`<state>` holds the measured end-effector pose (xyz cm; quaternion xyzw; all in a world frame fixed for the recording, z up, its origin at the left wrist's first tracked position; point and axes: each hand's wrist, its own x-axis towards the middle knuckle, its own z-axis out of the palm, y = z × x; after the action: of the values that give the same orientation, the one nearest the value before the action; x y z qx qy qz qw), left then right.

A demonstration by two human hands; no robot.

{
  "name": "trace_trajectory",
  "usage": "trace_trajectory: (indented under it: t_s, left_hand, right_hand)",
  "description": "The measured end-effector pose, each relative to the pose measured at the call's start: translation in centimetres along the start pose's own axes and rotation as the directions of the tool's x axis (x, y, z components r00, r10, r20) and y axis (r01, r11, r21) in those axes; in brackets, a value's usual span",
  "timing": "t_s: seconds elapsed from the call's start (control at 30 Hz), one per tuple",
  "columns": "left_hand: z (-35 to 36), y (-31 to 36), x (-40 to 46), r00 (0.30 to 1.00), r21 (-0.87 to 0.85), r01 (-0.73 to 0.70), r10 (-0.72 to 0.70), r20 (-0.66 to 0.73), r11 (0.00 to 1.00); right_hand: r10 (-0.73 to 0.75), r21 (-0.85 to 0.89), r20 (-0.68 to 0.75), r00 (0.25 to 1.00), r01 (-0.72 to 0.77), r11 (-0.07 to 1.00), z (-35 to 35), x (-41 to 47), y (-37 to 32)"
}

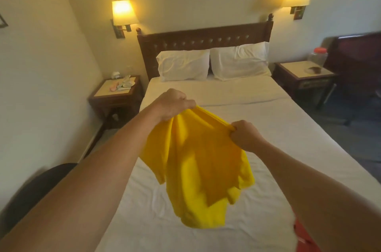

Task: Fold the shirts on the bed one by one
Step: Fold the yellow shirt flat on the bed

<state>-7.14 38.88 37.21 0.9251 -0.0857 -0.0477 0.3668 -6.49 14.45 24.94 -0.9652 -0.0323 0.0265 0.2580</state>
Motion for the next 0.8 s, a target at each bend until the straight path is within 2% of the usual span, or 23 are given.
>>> trace_trajectory:
  t_s: [0.1,0.2,0.37,0.53,0.67,0.8]
  left_hand:
    - [0.0,-2.2,0.3,0.992,0.408,-0.044,-0.009,0.127,0.912]
    - [-0.3,-5.1,1.0,0.993,0.563,-0.025,-0.044,0.108,0.826]
    - [-0.7,-10.4,4.0,0.995,0.645,0.038,-0.087,0.045,0.763]
    - [-2.7,-13.2,8.7,0.995,0.665,0.082,-0.1,-0.011,0.742]
    - [-5.3,-13.3,13.4,0.986,0.662,0.137,-0.034,-0.166,0.737]
    - [-8.4,-11.7,17.2,0.93,0.628,0.176,0.082,-0.359,0.758]
  right_hand:
    - [0.105,-0.029,0.024,0.994,-0.104,0.994,2.9,-0.5,4.7]
    - [0.147,-0.039,-0.015,0.989,-0.147,0.988,3.9,0.1,7.5]
    - [0.077,0.015,-0.108,0.991,-0.076,0.997,3.6,4.4,8.3]
    - [-0.034,-0.04,-0.167,0.985,0.028,0.999,0.9,10.5,7.4]
    - [-0.088,-0.105,-0.202,0.975,0.068,0.992,-2.5,16.1,5.6]
    - [-0.146,-0.159,-0.31,0.94,0.101,0.982,-5.8,20.4,3.5]
